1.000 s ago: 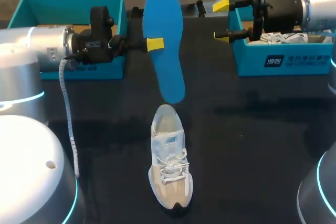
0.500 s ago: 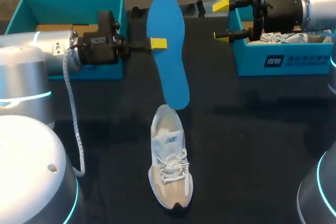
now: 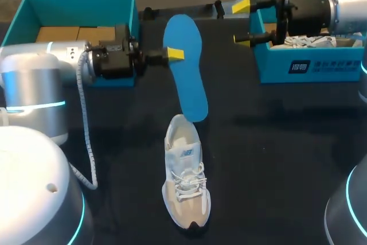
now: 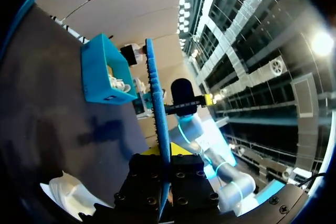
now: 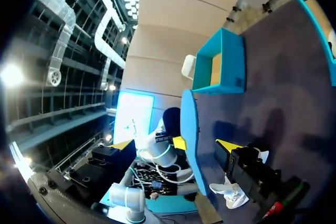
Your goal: Take the shoe out of the shoebox, open the shoe tongue, remove and reinsert the insole, then place the shoe into the shoebox
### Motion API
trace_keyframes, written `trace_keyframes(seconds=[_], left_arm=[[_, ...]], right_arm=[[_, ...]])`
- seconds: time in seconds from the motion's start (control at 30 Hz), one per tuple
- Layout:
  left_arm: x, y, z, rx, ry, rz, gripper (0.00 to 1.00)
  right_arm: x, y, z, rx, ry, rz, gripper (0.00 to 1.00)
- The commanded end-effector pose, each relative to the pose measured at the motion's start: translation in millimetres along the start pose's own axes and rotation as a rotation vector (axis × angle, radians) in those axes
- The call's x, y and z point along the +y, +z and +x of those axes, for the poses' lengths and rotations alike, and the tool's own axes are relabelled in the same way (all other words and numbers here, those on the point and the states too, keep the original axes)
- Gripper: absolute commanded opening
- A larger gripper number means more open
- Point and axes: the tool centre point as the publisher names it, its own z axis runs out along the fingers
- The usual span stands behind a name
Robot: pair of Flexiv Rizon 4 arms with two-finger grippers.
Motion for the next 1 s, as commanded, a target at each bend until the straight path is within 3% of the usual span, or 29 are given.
trace_keyframes(seconds=[0.03, 0.53, 1.0], left_arm=[[-1, 7, -7.0, -0.009, -0.038, 0.009, 0.00], [-10, 5, -17.0, 0.000, -0.198, 0.062, 0.00], [-10, 5, -17.0, 0.000, -0.198, 0.062, 0.00]], right_arm=[[1.1, 0, 4.3, -0.056, -0.004, 0.021, 1.00], [8.7, 2, 46.4, -0.482, -0.048, 0.077, 1.00], [5.8, 31, 90.1, -0.902, -0.078, 0.099, 1.00]])
